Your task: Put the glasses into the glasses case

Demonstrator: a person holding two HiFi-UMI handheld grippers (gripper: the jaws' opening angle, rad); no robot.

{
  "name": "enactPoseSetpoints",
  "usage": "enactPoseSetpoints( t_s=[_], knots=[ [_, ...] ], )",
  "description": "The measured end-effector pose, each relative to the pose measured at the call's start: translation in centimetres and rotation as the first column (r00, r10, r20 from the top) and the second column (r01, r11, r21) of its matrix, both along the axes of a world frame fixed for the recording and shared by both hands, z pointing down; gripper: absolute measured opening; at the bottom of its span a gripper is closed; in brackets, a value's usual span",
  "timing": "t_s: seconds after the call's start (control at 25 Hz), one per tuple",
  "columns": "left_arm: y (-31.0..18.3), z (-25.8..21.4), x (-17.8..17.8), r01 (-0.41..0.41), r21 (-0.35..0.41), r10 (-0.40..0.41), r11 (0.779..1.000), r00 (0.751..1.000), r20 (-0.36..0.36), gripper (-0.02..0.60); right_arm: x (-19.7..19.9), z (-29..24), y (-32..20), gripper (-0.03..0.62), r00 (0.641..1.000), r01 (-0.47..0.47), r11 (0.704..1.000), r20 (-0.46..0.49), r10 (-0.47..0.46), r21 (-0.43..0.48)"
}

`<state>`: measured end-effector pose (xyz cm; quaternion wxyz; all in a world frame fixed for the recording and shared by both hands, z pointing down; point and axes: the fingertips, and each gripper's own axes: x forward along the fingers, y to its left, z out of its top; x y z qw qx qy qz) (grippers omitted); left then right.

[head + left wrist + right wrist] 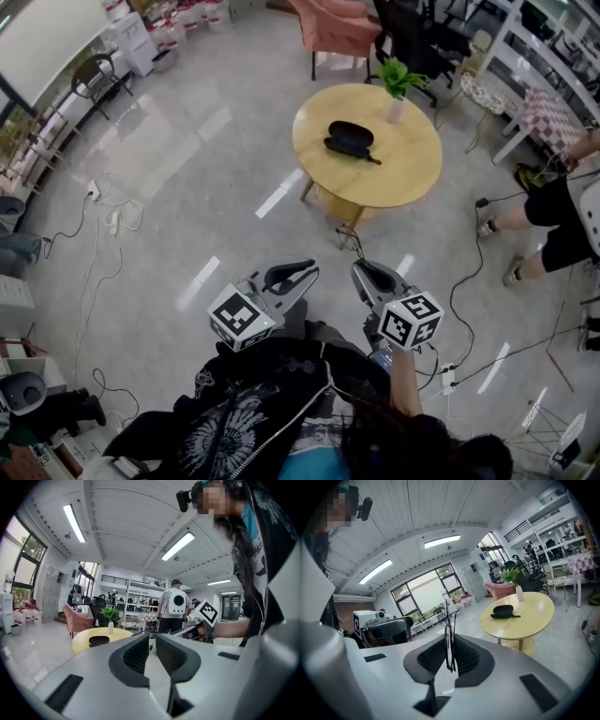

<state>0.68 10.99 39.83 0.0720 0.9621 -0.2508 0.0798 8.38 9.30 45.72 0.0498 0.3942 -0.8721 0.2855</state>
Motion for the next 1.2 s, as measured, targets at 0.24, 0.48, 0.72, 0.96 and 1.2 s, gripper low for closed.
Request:
enactPoseSetpoints(
  t_s=[0.24,0.48,0.72,0.96,1.2],
  knots=[
    [-3.2,0.9,0.2,0.001,-0.019,-0.001,1.000,1.000,0.000,0.038,0.3,1.0,-2.8,0.057,1.000,-0.011,1.000,0.005,0.011,-0.021],
    [-9.1,1.2,0.9,-0.052,-0.012,0.052,0.999,0.999,-0.005,0.038,0.7,1.7,-8.1,0.057,0.999,-0.040,0.999,0.000,0.040,-0.033],
    [-16.8,0.4,0.6,-0.095,-0.002,0.095,0.996,0.995,-0.014,0.038,0.0,1.8,-15.3,0.057,0.998,-0.062,0.997,-0.015,0.062,-0.048],
    [-23.3,0.7,-0.3,-0.126,-0.023,0.125,0.992,0.992,-0.033,0.038,-0.5,2.1,-21.0,0.057,0.994,-0.098,0.992,-0.047,0.095,-0.082],
    [-28.8,0.8,-1.8,-0.163,-0.027,0.162,0.986,0.985,-0.057,0.038,-1.4,2.7,-26.1,0.057,0.989,-0.135,0.985,-0.076,0.127,-0.112]
  ],
)
